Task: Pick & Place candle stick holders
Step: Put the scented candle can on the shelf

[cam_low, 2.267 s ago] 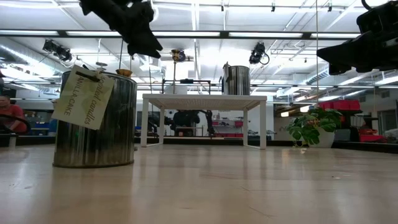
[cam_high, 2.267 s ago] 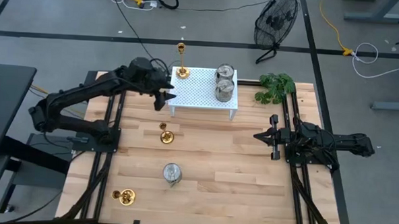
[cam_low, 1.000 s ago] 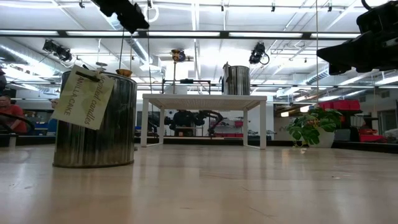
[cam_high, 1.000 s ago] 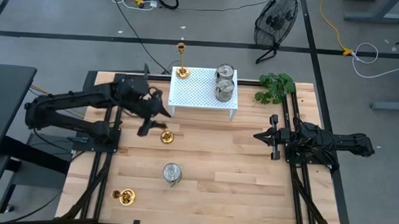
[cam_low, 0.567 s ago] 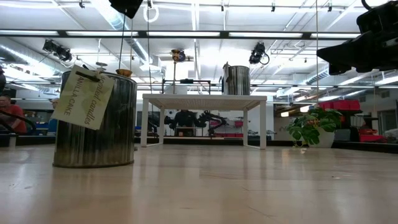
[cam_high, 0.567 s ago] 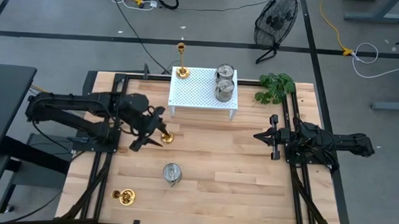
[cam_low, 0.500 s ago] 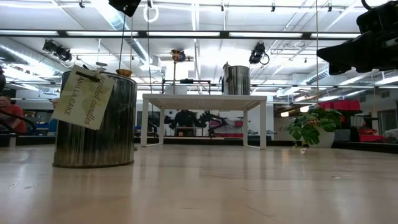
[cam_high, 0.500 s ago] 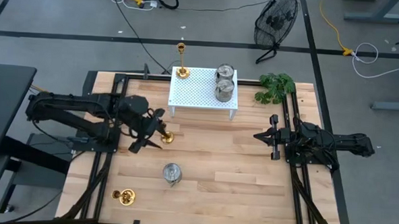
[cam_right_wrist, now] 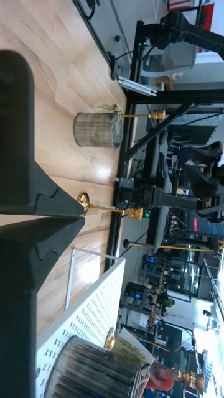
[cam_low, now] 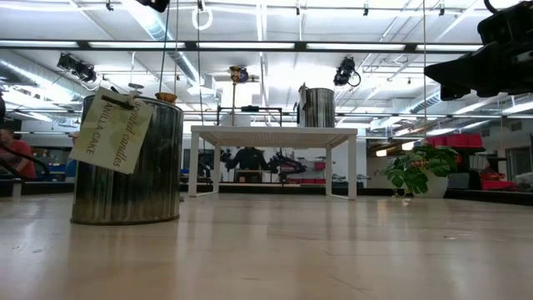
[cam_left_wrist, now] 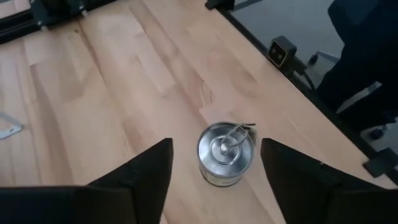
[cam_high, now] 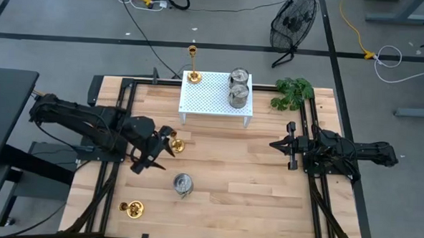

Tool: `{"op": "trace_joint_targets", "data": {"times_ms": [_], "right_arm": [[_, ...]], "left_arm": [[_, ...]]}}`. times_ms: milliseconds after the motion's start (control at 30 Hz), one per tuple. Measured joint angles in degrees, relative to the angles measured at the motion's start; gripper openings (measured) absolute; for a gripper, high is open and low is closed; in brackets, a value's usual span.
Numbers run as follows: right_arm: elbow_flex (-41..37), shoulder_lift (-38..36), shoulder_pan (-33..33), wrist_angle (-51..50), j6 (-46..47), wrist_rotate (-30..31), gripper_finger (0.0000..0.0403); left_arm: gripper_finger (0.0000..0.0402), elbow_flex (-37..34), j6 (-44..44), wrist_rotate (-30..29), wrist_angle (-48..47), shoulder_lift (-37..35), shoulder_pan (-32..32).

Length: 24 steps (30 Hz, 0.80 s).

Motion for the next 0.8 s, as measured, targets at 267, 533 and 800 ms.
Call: {"op": "trace_joint_targets", "data": {"times_ms": [267,533,800], "right_arm": [[0.0,0.02,0.0,0.02,-0.02,0.01,0.0017],[0.0,0.0,0.0,0.02,0.0,0.01,0.0017],[0.0,0.02,0.0,0.02,-0.02,0.02,0.0017]], "left_arm": [[0.032,0.07,-6.95,-1.59,0.31,2.48,-2.45],[0.0353,0.04,-6.28,-1.46,0.46,7.1,-4.19],[0.0385,0.04,0.39,-1.72,0.42,10.77,-5.92]]}}
